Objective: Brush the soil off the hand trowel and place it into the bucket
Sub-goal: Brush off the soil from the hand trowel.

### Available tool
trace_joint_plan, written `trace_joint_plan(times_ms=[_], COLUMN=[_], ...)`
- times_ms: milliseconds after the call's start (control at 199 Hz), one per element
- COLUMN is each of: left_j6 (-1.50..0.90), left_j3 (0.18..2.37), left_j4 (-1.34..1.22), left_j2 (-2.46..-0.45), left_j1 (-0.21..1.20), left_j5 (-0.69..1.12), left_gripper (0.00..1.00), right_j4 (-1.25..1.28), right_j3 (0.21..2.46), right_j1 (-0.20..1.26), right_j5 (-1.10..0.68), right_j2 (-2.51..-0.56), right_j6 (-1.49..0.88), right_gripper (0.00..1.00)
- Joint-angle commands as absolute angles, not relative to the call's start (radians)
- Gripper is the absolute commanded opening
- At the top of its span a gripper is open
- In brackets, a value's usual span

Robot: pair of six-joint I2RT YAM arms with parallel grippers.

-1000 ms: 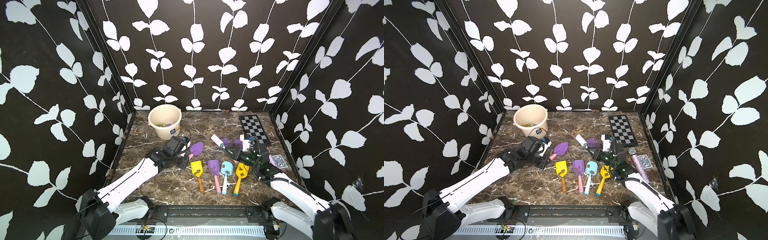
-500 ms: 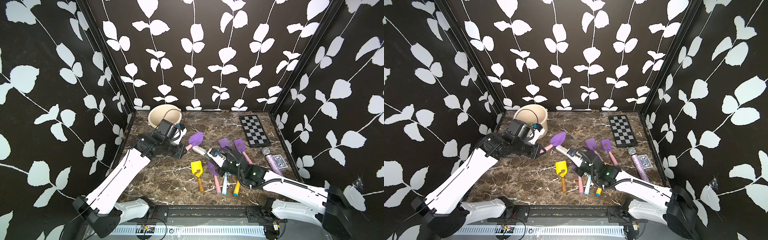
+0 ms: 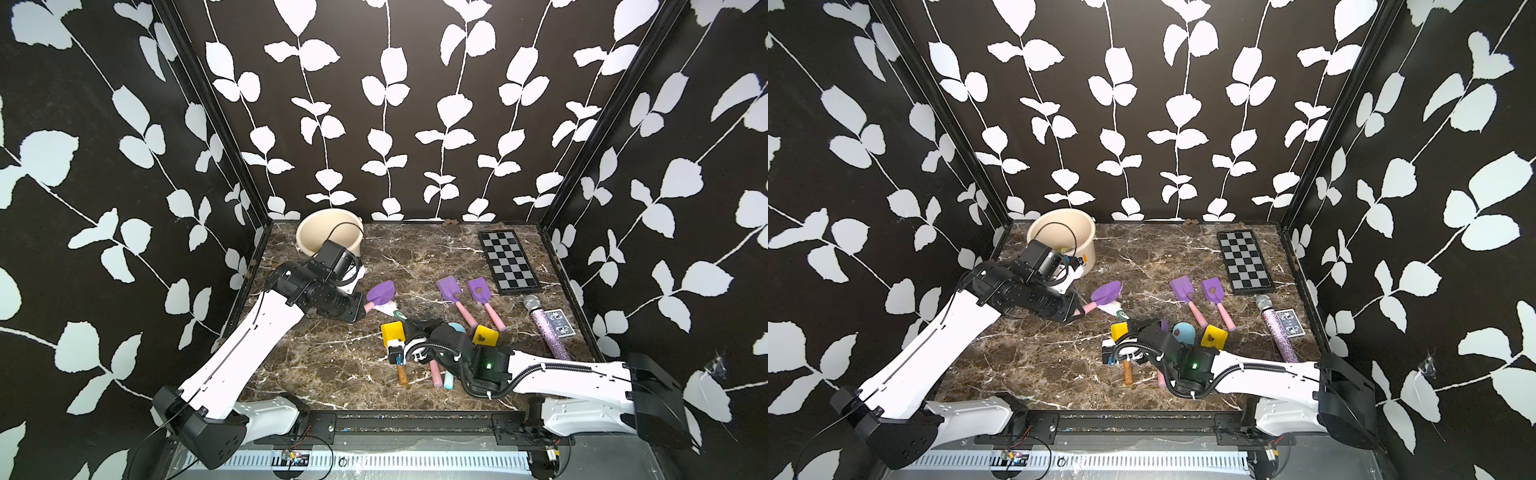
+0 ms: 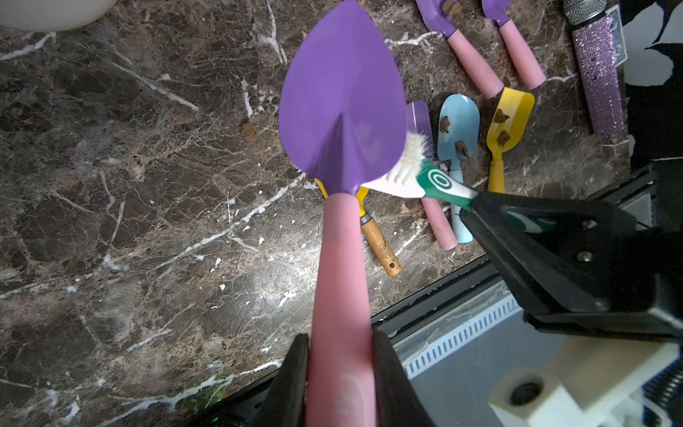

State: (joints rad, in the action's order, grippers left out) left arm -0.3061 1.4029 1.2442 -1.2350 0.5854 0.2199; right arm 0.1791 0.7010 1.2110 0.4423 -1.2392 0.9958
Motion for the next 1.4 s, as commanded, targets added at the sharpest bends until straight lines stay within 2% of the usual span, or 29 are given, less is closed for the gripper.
trace_joint_plan(times_ms=[0,221,396,587,833,1129,1400], left_j6=[-0.309,-0.307,-0.32,-0.34,-0.333,-0.318,-0.305], left_j3=[1.417,1.423,1.435,1.436,1.392,1.365,1.375], left_j4=[1.288,1.313,1.269,1.226,1.224,1.236,1.241], left_j2=[-1.229,-1.211,-1.175,-1.164,-1.183,-1.198,-1.195], left_j1=[0.581,0.568,0.545,0.51,0.5,0.501,0.495], left_j5=[0.245,0.238,0.292,0.358,0.351,0.361,0.344], left_gripper=[0.0,0.0,0.0,0.0,0.0,0.0,0.0], right_j4=[0.301,0.44,0.447,0.455,0.497,0.533,0.551], right_j3=[0.755,0.729,0.679,0.647,0.699,0.755,0.757], right_j1=[1.215,1.162,1.118,1.141,1.244,1.251,1.185], right_j5=[0.537,0.656,0.692,0.682,0.638,0.627,0.673], right_j2=[-1.251,-1.287,-1.308,-1.342,-1.372,-1.405,-1.409], right_j6=[1.134,1.137,1.002,0.939,1.178,1.417,1.39], right_gripper=[0.0,0.0,0.0,0.0,0.0,0.0,0.0])
